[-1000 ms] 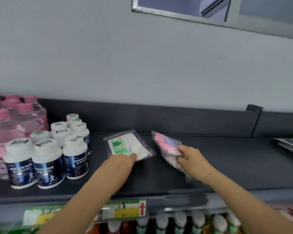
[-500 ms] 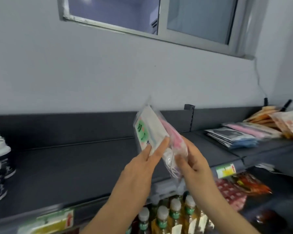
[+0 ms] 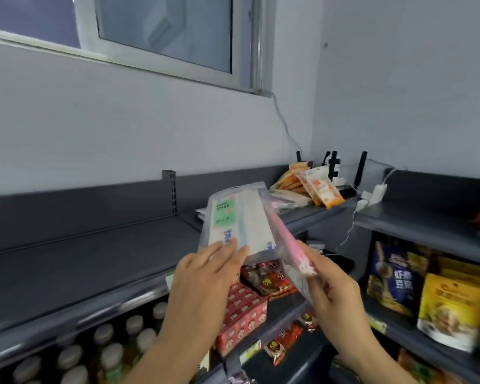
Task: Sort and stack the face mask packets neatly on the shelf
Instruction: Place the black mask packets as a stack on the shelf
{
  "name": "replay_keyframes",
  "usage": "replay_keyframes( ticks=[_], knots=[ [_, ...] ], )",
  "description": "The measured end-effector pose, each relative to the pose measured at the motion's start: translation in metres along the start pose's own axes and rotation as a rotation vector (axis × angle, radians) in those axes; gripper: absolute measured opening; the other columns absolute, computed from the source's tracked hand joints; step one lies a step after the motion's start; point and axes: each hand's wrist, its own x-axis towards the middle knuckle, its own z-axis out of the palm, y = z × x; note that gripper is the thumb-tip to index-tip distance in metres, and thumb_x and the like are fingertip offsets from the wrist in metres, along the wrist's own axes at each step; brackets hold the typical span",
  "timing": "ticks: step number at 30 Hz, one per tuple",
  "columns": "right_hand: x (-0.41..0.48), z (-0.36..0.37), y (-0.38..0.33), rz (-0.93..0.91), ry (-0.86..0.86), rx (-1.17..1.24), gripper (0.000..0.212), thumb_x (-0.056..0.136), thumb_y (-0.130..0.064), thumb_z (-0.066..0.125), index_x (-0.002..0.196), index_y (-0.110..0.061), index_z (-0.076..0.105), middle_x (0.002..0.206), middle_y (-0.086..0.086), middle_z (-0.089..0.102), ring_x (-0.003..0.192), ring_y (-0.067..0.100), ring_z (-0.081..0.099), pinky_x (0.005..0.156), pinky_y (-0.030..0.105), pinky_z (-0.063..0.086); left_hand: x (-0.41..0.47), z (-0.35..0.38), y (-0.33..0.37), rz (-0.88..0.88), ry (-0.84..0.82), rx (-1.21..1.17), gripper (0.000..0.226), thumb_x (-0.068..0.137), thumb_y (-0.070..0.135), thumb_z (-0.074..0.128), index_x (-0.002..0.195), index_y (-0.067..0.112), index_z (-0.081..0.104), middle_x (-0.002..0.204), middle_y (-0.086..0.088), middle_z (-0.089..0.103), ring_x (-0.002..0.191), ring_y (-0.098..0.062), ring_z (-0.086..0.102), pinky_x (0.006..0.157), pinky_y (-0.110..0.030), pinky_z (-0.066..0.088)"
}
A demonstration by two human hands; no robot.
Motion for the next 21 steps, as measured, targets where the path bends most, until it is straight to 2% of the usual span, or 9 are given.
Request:
replay_keyframes(
  ticks=[2, 6, 8, 10, 13, 15, 18, 19, 21],
  knots=[
    [0.003, -0.018, 0.021, -0.016, 0.023, -0.047, 0.076, 0.085, 0.016, 0.049, 0.121, -0.052, 0.047, 0.113, -0.032, 0.057, 0.106, -0.018, 0.05, 0.084, -0.002, 0.035, 0.015, 0.015, 0.015, 0.029, 0.019, 0.025, 0.073, 0.043, 0.008, 0.093, 0.111, 0.019, 0.07, 0.112, -0.002, 0.07, 0.102, -0.023, 0.068, 0.079, -0.045, 0.054],
    [0.018, -0.044, 0.058, -0.047, 0.069, -0.124, 0.073, 0.082, 0.018, 0.051, 0.119, -0.045, 0.05, 0.114, -0.03, 0.055, 0.108, -0.022, 0.046, 0.086, -0.003, 0.032, 0.047, 0.049, 0.026, 0.07, 0.077, -0.042, 0.069, 0.047, 0.002, 0.091, 0.111, 0.015, 0.069, 0.115, -0.004, 0.069, 0.107, -0.025, 0.065, 0.089, -0.042, 0.053],
    [0.028, -0.049, 0.077, -0.068, 0.083, -0.172, 0.072, 0.08, 0.019, 0.053, 0.119, -0.041, 0.051, 0.113, -0.033, 0.053, 0.108, -0.025, 0.044, 0.088, -0.004, 0.031, 0.063, 0.064, 0.026, 0.104, 0.092, -0.041, 0.07, 0.046, -0.003, 0.089, 0.112, 0.011, 0.069, 0.116, -0.007, 0.068, 0.108, -0.026, 0.064, 0.097, -0.037, 0.044],
    [0.04, -0.052, 0.097, -0.077, 0.071, -0.218, 0.071, 0.08, 0.019, 0.053, 0.121, -0.039, 0.052, 0.115, -0.032, 0.052, 0.11, -0.026, 0.042, 0.091, -0.004, 0.03, 0.083, 0.079, 0.02, 0.13, 0.11, -0.004, 0.071, 0.045, -0.008, 0.088, 0.112, 0.008, 0.068, 0.116, -0.009, 0.067, 0.108, -0.028, 0.064, 0.098, -0.035, 0.035],
    [0.066, -0.054, 0.129, -0.103, 0.035, -0.294, 0.071, 0.081, 0.019, 0.051, 0.123, -0.038, 0.052, 0.118, -0.024, 0.054, 0.113, -0.025, 0.039, 0.095, -0.002, 0.029, 0.118, 0.102, -0.002, 0.146, 0.203, 0.027, 0.053, 0.061, -0.015, 0.076, 0.111, 0.003, 0.068, 0.116, -0.014, 0.066, 0.107, -0.034, 0.064, 0.102, -0.038, 0.039],
    [0.089, -0.052, 0.149, -0.12, 0.034, -0.336, 0.071, 0.08, 0.02, 0.051, 0.124, -0.035, 0.055, 0.119, -0.019, 0.055, 0.113, -0.02, 0.042, 0.096, -0.001, 0.03, 0.147, 0.118, -0.019, 0.117, 0.292, 0.01, 0.042, 0.068, -0.013, 0.065, 0.107, 0.001, 0.069, 0.113, -0.018, 0.067, 0.104, -0.038, 0.065, 0.099, -0.036, 0.037],
    [0.131, -0.045, 0.173, -0.16, 0.068, -0.374, 0.066, 0.077, 0.022, 0.053, 0.123, -0.024, 0.061, 0.119, -0.015, 0.055, 0.113, -0.008, 0.044, 0.097, 0.0, 0.03, 0.189, 0.138, -0.036, 0.027, 0.37, -0.03, 0.048, 0.057, -0.025, 0.072, 0.099, -0.004, 0.071, 0.105, -0.023, 0.069, 0.095, -0.039, 0.067, 0.098, -0.033, 0.041],
    [0.146, -0.042, 0.181, -0.18, 0.078, -0.385, 0.065, 0.076, 0.023, 0.054, 0.123, -0.022, 0.061, 0.119, -0.014, 0.055, 0.112, -0.007, 0.045, 0.097, 0.0, 0.03, 0.202, 0.144, -0.039, -0.002, 0.378, -0.038, 0.048, 0.055, -0.025, 0.071, 0.099, -0.003, 0.072, 0.104, -0.023, 0.069, 0.092, -0.039, 0.068, 0.094, -0.036, 0.046],
    [0.176, -0.038, 0.194, -0.221, 0.103, -0.398, 0.065, 0.076, 0.023, 0.054, 0.124, -0.02, 0.06, 0.119, -0.013, 0.054, 0.111, -0.007, 0.043, 0.096, -0.002, 0.028, 0.228, 0.157, -0.048, -0.022, 0.401, -0.039, 0.045, 0.056, -0.017, 0.062, 0.098, -0.003, 0.072, 0.102, -0.023, 0.069, 0.088, -0.038, 0.069, 0.088, -0.051, 0.041]
  ],
)
